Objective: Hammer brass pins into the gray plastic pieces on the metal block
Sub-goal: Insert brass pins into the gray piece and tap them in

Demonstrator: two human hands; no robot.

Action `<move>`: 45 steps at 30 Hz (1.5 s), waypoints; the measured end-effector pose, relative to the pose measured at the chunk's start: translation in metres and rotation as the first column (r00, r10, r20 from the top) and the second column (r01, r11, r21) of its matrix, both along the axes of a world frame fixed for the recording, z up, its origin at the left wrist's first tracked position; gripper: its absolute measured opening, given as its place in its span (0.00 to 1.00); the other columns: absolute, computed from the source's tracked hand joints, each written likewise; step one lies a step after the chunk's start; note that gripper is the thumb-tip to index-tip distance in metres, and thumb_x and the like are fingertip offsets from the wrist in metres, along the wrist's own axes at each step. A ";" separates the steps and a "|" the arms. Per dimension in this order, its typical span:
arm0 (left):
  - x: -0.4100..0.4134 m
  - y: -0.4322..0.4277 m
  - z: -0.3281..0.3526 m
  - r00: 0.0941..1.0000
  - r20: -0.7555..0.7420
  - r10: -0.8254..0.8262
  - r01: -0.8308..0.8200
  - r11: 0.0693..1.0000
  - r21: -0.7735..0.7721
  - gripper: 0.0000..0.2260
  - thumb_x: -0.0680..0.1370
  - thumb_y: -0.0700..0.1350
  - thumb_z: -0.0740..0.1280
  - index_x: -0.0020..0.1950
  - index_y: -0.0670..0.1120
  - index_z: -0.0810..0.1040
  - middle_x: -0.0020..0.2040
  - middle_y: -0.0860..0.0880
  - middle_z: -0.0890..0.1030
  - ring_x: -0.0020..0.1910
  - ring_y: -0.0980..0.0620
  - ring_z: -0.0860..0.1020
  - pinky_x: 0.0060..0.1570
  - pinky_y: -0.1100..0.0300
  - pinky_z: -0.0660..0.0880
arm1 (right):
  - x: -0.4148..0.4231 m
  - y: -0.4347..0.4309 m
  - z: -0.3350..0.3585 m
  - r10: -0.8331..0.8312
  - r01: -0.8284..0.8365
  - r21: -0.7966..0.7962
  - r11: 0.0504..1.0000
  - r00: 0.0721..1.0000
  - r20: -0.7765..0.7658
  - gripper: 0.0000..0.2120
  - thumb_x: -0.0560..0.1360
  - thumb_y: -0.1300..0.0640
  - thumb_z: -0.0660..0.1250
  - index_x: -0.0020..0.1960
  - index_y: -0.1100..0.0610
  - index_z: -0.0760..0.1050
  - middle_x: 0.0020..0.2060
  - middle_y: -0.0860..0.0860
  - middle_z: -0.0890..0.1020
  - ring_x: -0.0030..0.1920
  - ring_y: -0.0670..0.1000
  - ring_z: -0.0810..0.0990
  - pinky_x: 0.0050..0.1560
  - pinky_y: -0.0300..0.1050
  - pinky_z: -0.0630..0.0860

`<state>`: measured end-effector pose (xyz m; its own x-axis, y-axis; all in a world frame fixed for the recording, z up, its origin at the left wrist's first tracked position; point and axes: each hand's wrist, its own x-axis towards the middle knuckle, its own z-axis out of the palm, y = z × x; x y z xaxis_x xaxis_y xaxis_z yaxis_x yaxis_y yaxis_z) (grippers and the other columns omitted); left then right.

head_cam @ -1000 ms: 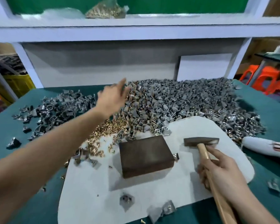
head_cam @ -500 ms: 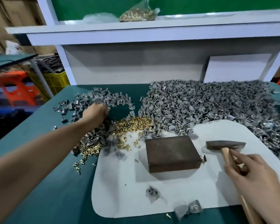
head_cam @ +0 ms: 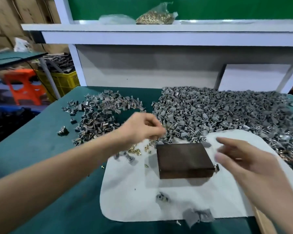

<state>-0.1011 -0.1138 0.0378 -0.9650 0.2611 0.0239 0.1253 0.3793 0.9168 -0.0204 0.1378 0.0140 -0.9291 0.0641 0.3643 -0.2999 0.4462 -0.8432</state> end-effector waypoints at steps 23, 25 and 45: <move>0.000 -0.046 -0.043 0.983 -0.176 -0.051 -0.094 0.687 -0.721 0.15 0.80 0.38 0.63 0.66 0.44 0.75 0.58 0.51 0.77 0.35 0.56 0.80 0.33 0.69 0.77 | -0.036 -0.035 -0.010 0.048 -0.140 0.408 0.902 0.973 0.227 0.07 0.67 0.53 0.77 0.40 0.49 0.79 0.36 0.44 0.78 0.39 0.42 0.73 0.36 0.31 0.66; -0.006 -0.052 -0.049 0.982 -0.168 -0.084 -0.084 0.603 -0.793 0.13 0.79 0.36 0.64 0.63 0.44 0.77 0.55 0.50 0.76 0.35 0.58 0.77 0.30 0.70 0.75 | -0.038 -0.034 -0.009 0.068 -0.167 0.339 0.926 0.956 0.284 0.08 0.65 0.55 0.78 0.39 0.49 0.80 0.34 0.45 0.79 0.35 0.42 0.73 0.34 0.31 0.67; 0.017 -0.006 -0.029 0.904 -0.356 0.238 -0.318 0.930 -0.186 0.07 0.73 0.35 0.71 0.45 0.46 0.79 0.33 0.52 0.80 0.30 0.58 0.75 0.34 0.68 0.72 | -0.045 -0.018 0.029 0.290 -0.315 0.108 0.943 0.937 0.196 0.08 0.72 0.64 0.71 0.47 0.53 0.82 0.35 0.51 0.83 0.37 0.49 0.82 0.45 0.41 0.80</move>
<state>-0.0846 -0.1195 0.0088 -0.9483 0.0200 0.3167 0.2555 0.6400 0.7247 -0.0658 0.1200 0.0433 -0.9463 -0.2686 0.1799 -0.2920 0.4713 -0.8322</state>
